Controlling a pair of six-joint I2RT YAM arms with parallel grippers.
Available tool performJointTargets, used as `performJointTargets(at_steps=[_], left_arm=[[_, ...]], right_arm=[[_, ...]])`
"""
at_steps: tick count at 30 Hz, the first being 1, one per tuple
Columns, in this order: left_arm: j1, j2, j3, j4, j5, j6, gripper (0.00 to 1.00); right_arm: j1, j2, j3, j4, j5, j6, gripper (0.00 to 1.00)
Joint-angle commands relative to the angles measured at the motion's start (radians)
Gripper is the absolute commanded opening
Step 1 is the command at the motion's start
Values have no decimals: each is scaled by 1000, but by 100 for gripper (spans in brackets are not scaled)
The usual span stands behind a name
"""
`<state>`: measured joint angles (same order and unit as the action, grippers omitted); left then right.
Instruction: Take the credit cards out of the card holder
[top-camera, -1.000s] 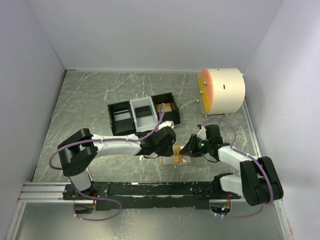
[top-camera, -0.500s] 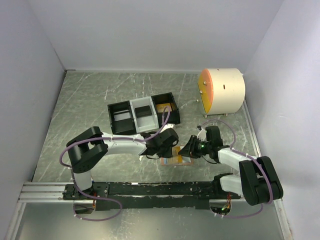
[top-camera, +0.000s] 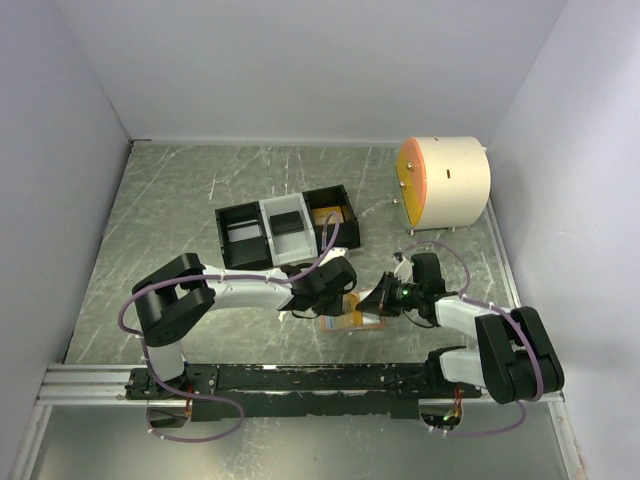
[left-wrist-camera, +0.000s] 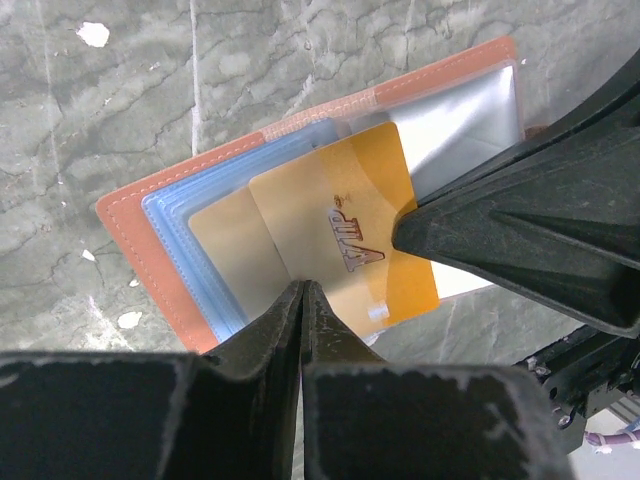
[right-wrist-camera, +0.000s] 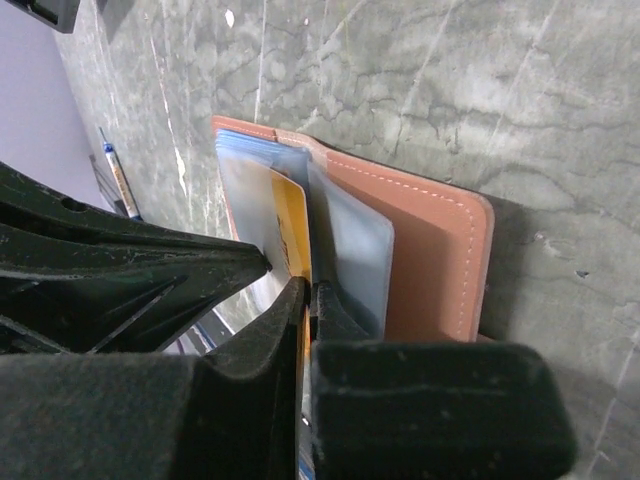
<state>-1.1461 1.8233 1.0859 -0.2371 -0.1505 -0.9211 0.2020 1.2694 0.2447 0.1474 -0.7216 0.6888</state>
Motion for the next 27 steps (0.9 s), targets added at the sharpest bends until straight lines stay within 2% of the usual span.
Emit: performJointTargets(at_steps=[1, 5, 10, 13, 17, 27], left_arm=[[-3, 23, -12, -95, -27, 1, 13], [-3, 16, -22, -95, -31, 1, 13], [-3, 22, -18, -78, -18, 12, 13], [-4, 42, -2, -88, -14, 17, 12], [-4, 45, -2, -88, -11, 17, 12], [-5, 43, -14, -85, -10, 7, 11]], right_arm=[[-1, -80, 34, -97, 79, -19, 0], [-6, -175, 30, -146, 164, -26, 0], [-6, -89, -3, -32, -4, -11, 1], [-6, -44, -36, 87, -101, 29, 13], [-6, -37, -32, 114, -120, 42, 25], [-6, 53, -25, 196, -152, 77, 27]])
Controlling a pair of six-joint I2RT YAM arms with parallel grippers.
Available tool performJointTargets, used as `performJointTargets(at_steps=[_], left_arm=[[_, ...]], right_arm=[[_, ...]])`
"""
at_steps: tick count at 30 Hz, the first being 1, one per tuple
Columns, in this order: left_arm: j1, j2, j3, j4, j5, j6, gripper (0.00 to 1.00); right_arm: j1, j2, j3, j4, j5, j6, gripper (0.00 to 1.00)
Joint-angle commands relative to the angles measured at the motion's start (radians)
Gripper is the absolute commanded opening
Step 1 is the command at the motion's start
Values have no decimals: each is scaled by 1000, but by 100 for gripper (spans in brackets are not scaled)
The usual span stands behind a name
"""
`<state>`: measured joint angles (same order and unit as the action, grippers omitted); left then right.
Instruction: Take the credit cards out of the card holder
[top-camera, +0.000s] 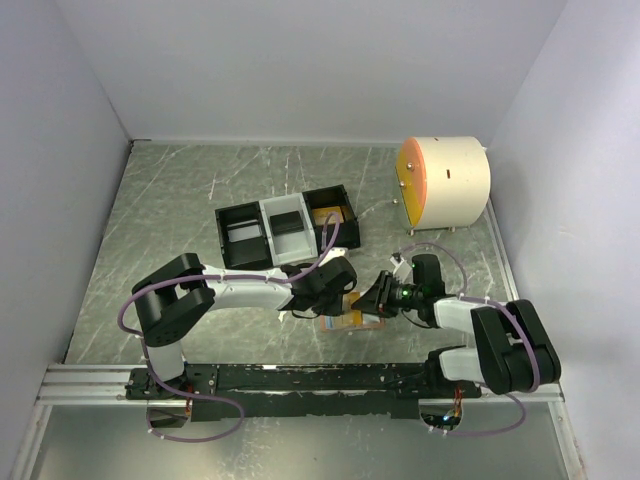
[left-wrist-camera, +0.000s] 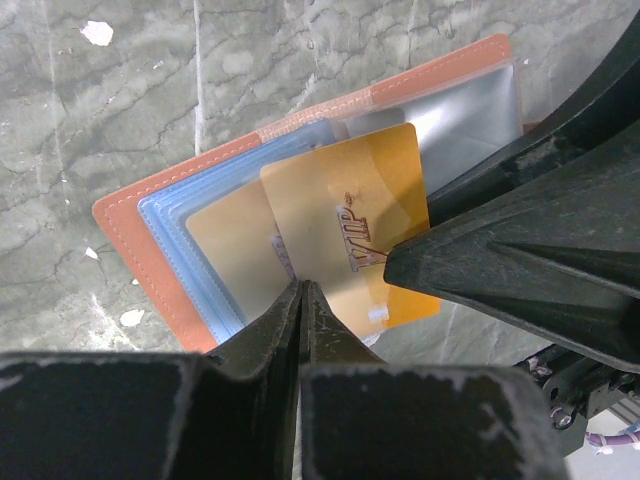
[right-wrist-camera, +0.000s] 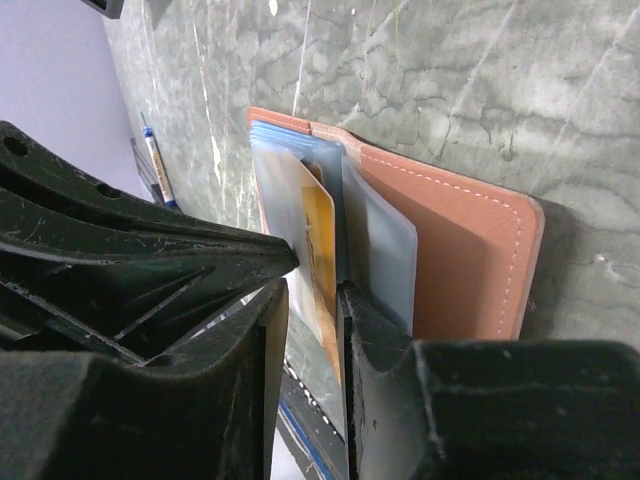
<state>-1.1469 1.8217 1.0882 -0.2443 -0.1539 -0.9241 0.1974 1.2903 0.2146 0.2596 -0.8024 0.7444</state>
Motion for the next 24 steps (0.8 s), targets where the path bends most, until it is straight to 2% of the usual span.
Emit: performJointTargets(at_steps=[1, 4, 6, 10, 13, 16, 22, 24], left_arm=[[-4, 43, -18, -77, -7, 9, 11], [-5, 42, -19, -72, -6, 5, 11], [-4, 42, -20, -70, -4, 2, 11], [-4, 44, -18, -82, -13, -2, 11], [-4, 38, -25, -82, -15, -3, 11], [-4, 33, -29, -80, -16, -1, 11], [-4, 34, -24, -70, -8, 6, 11], [-4, 36, -22, -68, -5, 6, 11]], right_arm=[[-1, 39, 9, 78, -72, 13, 26], [-1, 44, 31, 41, -86, -27, 21], [-1, 25, 43, -8, -62, -48, 10], [-3, -63, 78, -178, 86, -108, 0], [-5, -118, 85, -235, 152, -122, 0], [-4, -122, 77, -235, 141, -115, 0], [-4, -30, 5, -35, -13, -22, 17], [-4, 0, -14, 25, -36, 24, 19]])
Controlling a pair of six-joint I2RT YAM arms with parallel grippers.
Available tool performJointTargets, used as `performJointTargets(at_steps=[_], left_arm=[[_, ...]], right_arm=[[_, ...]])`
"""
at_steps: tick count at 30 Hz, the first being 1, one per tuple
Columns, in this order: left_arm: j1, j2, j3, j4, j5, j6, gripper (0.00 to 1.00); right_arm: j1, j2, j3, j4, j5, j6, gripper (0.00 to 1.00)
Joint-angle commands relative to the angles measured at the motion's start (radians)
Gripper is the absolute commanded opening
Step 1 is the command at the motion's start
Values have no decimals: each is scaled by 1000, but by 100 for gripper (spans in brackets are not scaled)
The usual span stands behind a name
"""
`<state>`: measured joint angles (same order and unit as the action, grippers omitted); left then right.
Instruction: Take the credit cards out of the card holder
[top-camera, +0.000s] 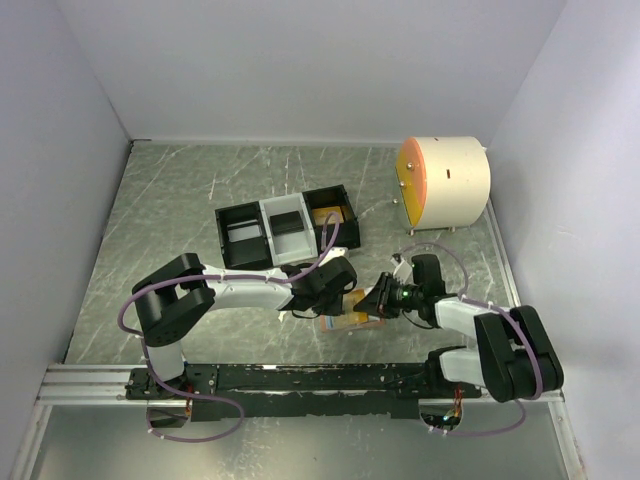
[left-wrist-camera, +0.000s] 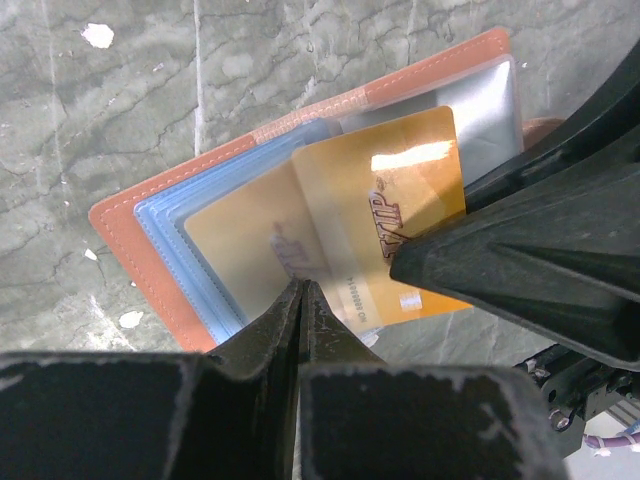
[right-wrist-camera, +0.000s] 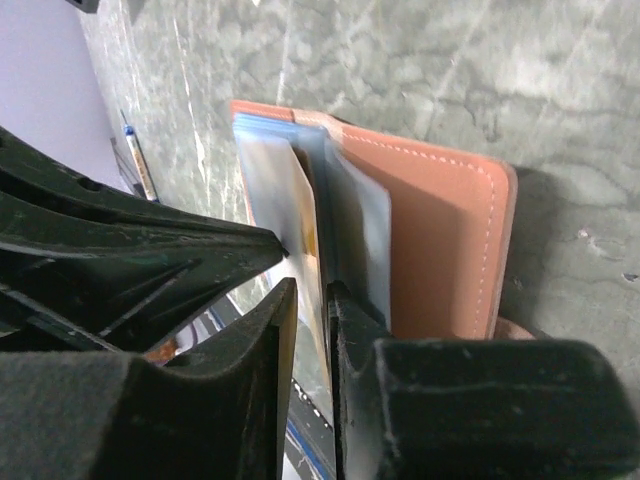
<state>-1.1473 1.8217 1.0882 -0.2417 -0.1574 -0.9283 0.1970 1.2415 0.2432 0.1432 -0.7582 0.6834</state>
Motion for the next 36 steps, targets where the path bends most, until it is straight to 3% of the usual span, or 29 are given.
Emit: performJointTargets(at_steps=[1, 4, 11, 19, 26, 36], left_arm=[[-3, 35, -22, -71, -3, 9, 11], [-5, 32, -23, -76, -8, 5, 11], [-5, 31, -26, -80, -10, 6, 11], [-5, 35, -26, -79, -7, 6, 10], [-5, 29, -28, -90, -15, 5, 10], [-5, -3, -49, -132, -74, -21, 11]], right_arm=[[-3, 57, -54, 169, -82, 115, 20], [-3, 35, -80, 190, -48, 132, 20], [-4, -36, -17, 17, 50, 54, 22], [-4, 5, -21, 68, 36, 67, 21], [-5, -15, 5, 35, 46, 46, 0], [-4, -199, 81, -202, 211, -38, 0]])
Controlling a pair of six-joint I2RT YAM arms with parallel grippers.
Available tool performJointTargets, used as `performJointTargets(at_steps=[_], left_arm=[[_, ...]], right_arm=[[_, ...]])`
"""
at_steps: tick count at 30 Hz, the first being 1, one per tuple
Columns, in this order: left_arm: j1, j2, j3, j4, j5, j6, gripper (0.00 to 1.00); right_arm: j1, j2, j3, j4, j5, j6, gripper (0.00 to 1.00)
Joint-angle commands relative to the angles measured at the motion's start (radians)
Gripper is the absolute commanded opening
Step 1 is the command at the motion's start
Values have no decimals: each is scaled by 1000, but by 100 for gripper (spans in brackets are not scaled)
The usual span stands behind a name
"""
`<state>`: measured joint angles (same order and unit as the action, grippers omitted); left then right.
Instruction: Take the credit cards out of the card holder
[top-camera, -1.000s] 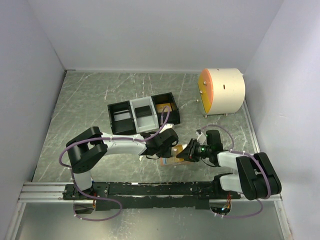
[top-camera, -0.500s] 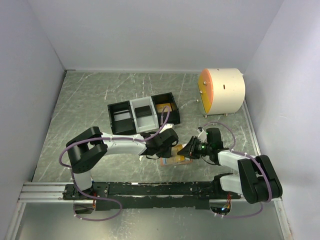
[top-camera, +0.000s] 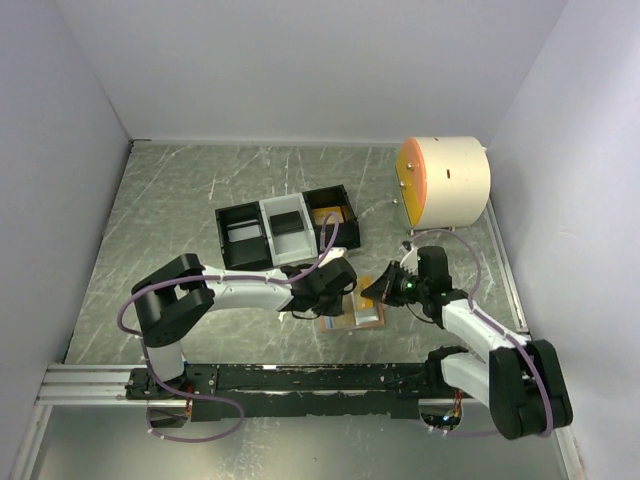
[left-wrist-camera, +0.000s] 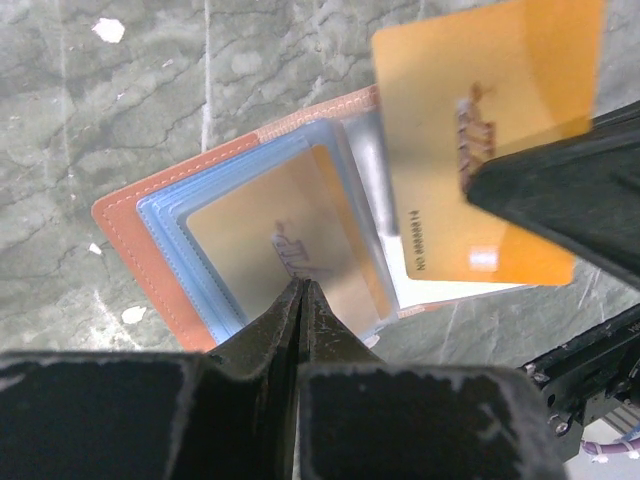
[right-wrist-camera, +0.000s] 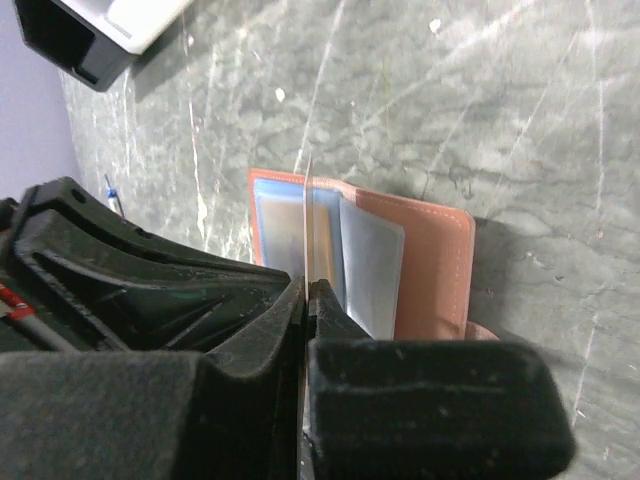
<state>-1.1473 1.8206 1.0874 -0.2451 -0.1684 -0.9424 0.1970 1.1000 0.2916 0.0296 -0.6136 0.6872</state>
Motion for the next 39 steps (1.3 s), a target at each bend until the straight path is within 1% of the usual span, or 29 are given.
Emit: performJointTargets(at_steps=[1, 5, 7, 10, 14, 20, 23, 26, 30, 32, 33, 36, 39], left_arm=[[-5, -14, -55, -127, -68, -7, 11], [-3, -48, -70, -123, -85, 1, 13], [1, -50, -69, -138, -92, 2, 12], [1, -52, -79, -145, -101, -4, 12], [4, -69, -102, -178, -127, -22, 12], [24, -139, -188, -198, -146, -26, 13], [36, -203, -234, -148, -122, 1, 16], [37, -266, -236, -115, -100, 42, 26], [40, -315, -190, -139, -109, 76, 50], [40, -331, -163, -163, -120, 84, 66], [42, -340, -154, -174, -125, 86, 70], [64, -373, -138, -209, -135, 88, 78], [117, -425, -148, -244, -135, 90, 88]], right_arm=[[-4, -59, 35, -93, 62, -45, 0], [-3, -44, 39, -76, 0, -62, 0], [6, -22, 53, -95, -17, -89, 0], [25, 10, 79, -137, -15, -127, 0], [38, 7, 78, -115, -24, -117, 0], [53, -4, 138, -105, -37, -132, 0], [64, -30, 171, -86, -34, -150, 0], [88, -68, 206, -71, -2, -185, 0], [138, -108, 229, -41, 53, -232, 0], [177, -123, 237, -29, 93, -273, 0], [202, -132, 240, -23, 126, -296, 0], [281, -155, 253, -19, 249, -380, 0], [316, -173, 265, -7, 325, -479, 0]])
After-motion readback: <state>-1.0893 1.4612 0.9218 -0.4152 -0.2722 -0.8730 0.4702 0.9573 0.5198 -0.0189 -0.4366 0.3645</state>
